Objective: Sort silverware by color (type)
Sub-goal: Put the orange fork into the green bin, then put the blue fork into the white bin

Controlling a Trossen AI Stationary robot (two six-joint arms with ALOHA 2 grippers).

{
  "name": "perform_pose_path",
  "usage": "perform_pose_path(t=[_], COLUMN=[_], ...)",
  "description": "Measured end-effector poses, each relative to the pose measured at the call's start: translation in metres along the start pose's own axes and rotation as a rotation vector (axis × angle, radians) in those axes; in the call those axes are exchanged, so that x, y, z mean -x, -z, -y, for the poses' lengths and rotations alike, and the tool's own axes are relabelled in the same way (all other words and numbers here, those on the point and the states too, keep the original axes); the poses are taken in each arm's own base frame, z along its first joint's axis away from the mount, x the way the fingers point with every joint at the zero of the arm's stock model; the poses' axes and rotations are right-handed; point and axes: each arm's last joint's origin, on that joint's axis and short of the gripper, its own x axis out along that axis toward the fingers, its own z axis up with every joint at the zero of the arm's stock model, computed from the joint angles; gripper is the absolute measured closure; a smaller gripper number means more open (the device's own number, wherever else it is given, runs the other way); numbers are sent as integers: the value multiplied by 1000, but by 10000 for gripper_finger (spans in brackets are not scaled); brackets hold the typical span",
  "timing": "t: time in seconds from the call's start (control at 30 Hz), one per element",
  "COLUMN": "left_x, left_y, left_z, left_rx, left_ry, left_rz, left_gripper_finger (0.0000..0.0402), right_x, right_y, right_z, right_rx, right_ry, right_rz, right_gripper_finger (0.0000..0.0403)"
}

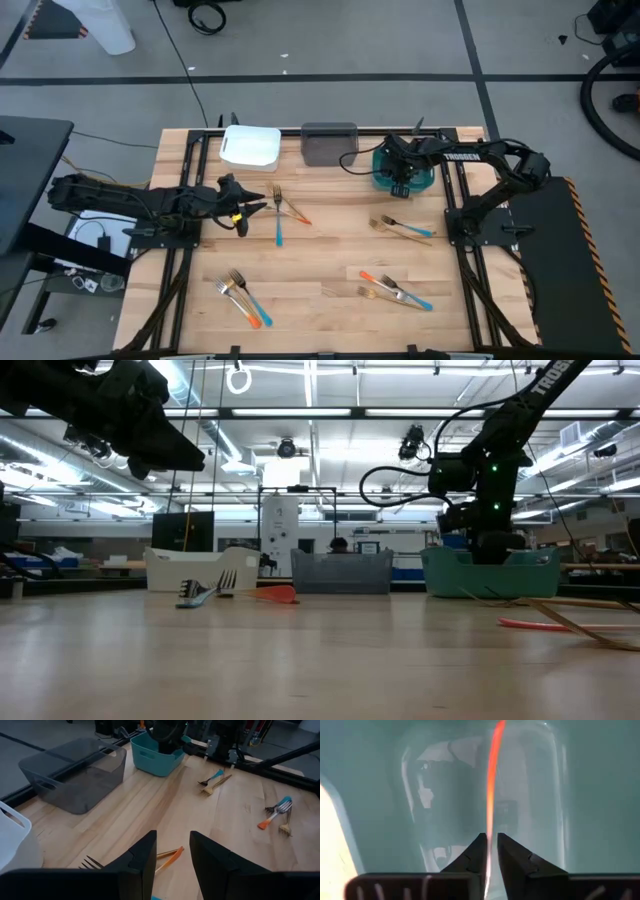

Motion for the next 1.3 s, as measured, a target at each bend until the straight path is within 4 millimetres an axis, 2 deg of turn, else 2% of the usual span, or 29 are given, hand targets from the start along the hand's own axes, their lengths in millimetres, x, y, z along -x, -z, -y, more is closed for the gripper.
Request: perform_pose_path(t=[0.17,0.33,0.53,0.87,1.07,1.3], left_x=[0,0,0,0,0,0], left_y=[1,2,2,2,2,2], left_z=[0,-1,-1,-1,-1,-1], left_rx=[23,20,13,10,9,7], left_ry=[-3,-5,-5,-7,-7,-7], left_rz=[-8,-15,-15,-21,-21,-20], left_gripper_finger=[275,275,275,275,276,276], right_x=[1,14,30,68,89,98], right_y=[0,-6,-18,-45,-56,-62], right_z=[0,4,5,-9,-28,-65], right_rx=[-37,-81,-103,-92,-114,-151], right_ry=[-6,-18,-12,65,28,-64], right_rz=[-16,-47,-48,-49,-36,-19], right_gripper_finger=[306,289,284,284,284,287])
